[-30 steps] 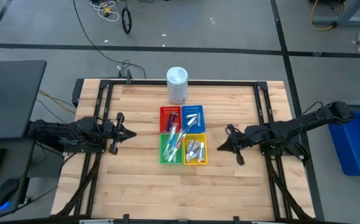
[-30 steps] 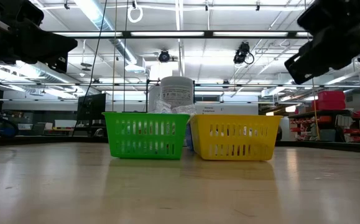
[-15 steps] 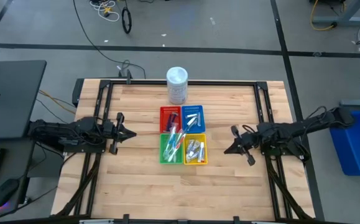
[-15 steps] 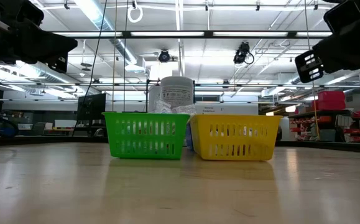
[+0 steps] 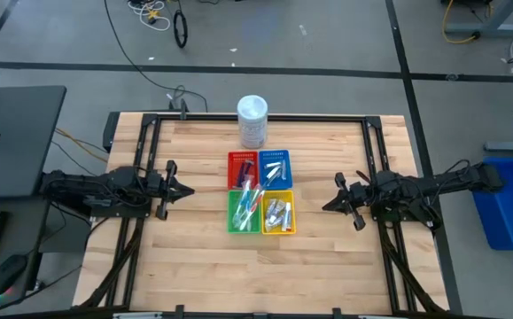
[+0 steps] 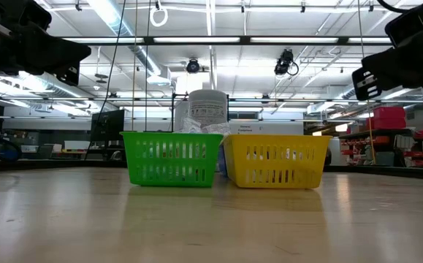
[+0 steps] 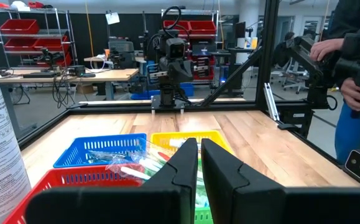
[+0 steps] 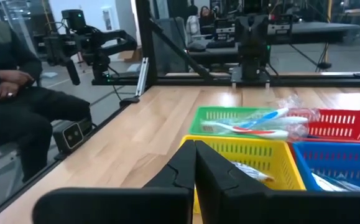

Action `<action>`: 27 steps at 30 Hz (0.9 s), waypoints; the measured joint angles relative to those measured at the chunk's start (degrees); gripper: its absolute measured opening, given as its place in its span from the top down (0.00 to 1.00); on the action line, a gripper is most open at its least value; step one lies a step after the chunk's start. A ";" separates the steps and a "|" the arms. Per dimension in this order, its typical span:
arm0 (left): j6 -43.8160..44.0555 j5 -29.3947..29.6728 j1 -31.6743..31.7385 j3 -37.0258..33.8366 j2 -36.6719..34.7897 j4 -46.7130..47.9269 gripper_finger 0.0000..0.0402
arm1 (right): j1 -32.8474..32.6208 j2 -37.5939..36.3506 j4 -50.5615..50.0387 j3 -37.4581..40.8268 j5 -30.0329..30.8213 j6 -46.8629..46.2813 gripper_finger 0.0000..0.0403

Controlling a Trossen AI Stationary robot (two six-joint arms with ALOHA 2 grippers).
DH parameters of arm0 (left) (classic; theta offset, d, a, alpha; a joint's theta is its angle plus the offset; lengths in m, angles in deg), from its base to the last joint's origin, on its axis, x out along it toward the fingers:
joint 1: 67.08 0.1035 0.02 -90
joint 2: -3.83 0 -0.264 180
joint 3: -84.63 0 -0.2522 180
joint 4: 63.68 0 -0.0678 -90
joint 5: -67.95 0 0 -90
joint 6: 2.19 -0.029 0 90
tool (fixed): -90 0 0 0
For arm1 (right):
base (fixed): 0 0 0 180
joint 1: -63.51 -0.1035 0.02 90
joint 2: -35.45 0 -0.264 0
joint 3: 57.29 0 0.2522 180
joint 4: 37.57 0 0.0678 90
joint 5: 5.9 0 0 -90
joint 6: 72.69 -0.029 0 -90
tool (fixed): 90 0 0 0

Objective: Pick & Place Travel size toiletries
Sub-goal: Return to Home Position

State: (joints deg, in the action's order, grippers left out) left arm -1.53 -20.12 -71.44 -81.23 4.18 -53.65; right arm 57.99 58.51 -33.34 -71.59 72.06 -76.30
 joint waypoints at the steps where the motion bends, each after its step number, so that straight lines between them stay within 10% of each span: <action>1: -0.01 -0.01 -0.02 0.01 0.01 -0.02 0.93 | 0.00 -0.50 -0.48 0.00 0.00 0.00 0.98; 27: 0.01 0.00 -0.01 -0.01 0.00 -0.01 0.93 | 0.00 -18.23 -15.66 0.00 1.48 0.00 0.97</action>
State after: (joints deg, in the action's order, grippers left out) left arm -1.53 -20.12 -71.45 -81.24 4.18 -53.65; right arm 57.99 40.28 -49.00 -71.59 73.54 -76.30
